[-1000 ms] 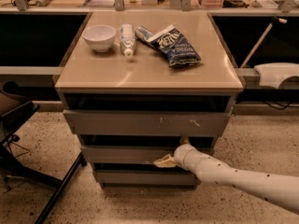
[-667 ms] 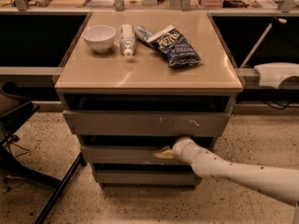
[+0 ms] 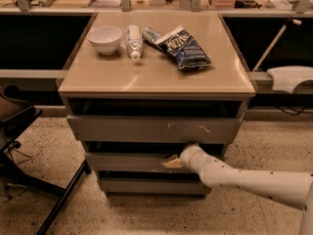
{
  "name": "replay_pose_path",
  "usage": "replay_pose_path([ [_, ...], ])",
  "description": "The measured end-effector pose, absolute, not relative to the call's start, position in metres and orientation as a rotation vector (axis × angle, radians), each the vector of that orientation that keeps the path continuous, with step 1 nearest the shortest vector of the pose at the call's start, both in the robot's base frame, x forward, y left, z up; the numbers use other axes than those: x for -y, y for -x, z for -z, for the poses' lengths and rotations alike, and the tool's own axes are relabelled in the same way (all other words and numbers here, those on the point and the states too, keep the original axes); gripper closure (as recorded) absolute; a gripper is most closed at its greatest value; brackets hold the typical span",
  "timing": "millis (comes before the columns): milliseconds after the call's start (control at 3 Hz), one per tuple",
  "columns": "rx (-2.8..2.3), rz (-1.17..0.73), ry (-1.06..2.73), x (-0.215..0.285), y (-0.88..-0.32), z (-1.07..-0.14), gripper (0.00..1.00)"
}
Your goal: Open middle drawer
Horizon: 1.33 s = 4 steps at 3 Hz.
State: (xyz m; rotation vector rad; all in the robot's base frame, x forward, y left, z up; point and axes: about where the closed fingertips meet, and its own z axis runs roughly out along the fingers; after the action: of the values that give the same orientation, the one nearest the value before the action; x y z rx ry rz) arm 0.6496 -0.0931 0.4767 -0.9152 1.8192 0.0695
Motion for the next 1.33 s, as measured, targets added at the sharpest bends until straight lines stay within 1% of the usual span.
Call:
replay_pose_path([
  [333,-1.819,-0.070,0.915,0.093,-0.650,-0.477,0.00],
  [667,-1.806,-0.135,0.895,0.088,-0.643,-0.467,0.00],
  [1333,-1.775,-0.139,0.925,0.081,-0.639,-0.467,0.00],
])
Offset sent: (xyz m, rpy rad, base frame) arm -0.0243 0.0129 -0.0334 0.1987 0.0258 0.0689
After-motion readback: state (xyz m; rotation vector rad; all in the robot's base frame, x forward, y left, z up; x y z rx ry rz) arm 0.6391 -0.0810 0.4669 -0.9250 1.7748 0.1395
